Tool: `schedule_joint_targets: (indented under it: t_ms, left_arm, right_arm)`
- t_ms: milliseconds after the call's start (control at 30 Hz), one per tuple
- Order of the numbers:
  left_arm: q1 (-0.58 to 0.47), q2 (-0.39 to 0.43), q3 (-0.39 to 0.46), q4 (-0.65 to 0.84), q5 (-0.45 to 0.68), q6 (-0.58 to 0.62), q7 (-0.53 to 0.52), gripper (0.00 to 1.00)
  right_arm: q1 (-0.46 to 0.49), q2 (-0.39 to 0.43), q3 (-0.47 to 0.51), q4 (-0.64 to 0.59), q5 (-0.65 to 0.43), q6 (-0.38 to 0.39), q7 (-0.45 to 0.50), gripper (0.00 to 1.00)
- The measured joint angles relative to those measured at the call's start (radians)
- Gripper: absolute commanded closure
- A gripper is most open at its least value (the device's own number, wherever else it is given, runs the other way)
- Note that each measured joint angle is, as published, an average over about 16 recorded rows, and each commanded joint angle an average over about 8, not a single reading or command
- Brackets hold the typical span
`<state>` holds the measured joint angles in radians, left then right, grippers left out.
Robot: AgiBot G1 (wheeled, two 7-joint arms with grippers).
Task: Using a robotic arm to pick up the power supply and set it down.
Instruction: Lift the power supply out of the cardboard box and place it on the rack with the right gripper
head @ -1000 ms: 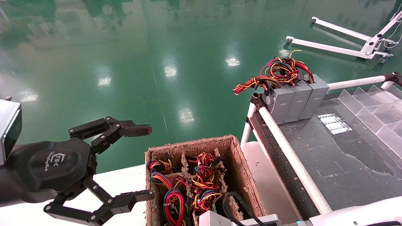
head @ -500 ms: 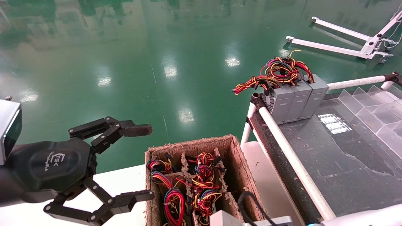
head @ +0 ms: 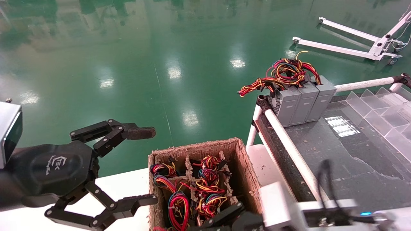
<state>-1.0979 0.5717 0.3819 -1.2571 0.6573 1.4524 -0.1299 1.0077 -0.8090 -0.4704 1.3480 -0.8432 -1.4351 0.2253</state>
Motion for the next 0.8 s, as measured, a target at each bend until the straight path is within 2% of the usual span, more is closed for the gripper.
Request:
schedule_joint_targets:
  t_ms: [500, 800]
  left_arm:
    - [0.0, 0.0, 0.0, 0.0, 0.0, 0.0, 0.0, 0.0]
    - [0.0, 0.0, 0.0, 0.0, 0.0, 0.0, 0.0, 0.0]
  right_arm:
    - [0.0, 0.106, 0.143, -0.015, 0.22, -0.044, -0.043, 1.0]
    - [0.017, 0.167, 0.211, -0.088, 0.285, -0.047, -0.069, 1.0]
